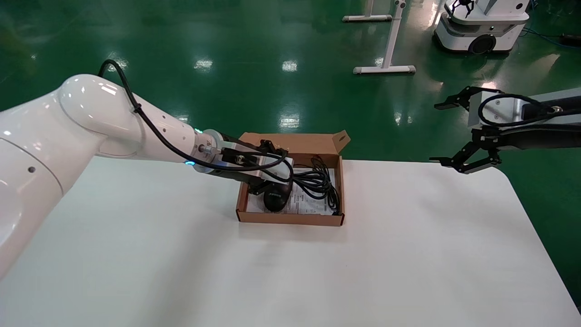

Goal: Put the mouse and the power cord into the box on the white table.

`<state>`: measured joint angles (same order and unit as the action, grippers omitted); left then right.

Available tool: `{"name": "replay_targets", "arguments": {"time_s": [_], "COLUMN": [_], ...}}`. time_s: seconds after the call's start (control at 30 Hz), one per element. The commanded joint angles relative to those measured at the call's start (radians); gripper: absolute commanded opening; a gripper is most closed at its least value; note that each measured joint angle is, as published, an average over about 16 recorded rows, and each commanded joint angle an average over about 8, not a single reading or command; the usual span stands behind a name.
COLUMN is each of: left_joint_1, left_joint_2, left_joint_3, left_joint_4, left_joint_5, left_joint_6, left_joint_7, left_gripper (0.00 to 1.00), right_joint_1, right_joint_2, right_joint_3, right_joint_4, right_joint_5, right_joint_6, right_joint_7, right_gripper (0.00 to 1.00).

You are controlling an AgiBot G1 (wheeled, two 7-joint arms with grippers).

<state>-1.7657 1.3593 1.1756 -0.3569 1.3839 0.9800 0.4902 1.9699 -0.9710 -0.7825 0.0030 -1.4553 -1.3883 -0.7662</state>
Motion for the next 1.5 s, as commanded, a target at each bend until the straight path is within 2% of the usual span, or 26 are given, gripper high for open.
{"name": "replay_targets", "arguments": {"time_s": [0.03, 0.27, 0.4, 1.5], "left_joint_1": [-0.003, 0.001, 0.026, 0.403], "left_joint_2": [0.000, -0.004, -0.029, -0.437], "left_joint_3": [0.012, 0.023, -0.004, -0.510], "left_joint_4": [-0.005, -0.016, -0.050, -0.548], "left_joint_5": [0.001, -0.008, -0.031, -0.384], "left_joint_6": [0.004, 0.005, 0.022, 0.302], "left_joint_7": [-0.006, -0.019, -0.043, -0.403], "left_gripper": [1.00, 1.00, 1.00, 1.00], "right_joint_1": [0.005, 0.010, -0.013, -0.504], "right_joint_2": [-0.001, 0.011, 0.024, 0.211], "right_joint_3": [-0.001, 0.018, 0.036, 0.296], "right_joint_4": [0.001, 0.001, 0.032, 0.727], "right_joint_5": [-0.001, 0.026, 0.052, 0.426], "right_joint_6": [-0.006, -0.018, -0.023, -0.070], "right_joint_7": [0.002, -0.001, 0.023, 0.541], "right_gripper": [1.00, 1.00, 1.00, 1.00]}}
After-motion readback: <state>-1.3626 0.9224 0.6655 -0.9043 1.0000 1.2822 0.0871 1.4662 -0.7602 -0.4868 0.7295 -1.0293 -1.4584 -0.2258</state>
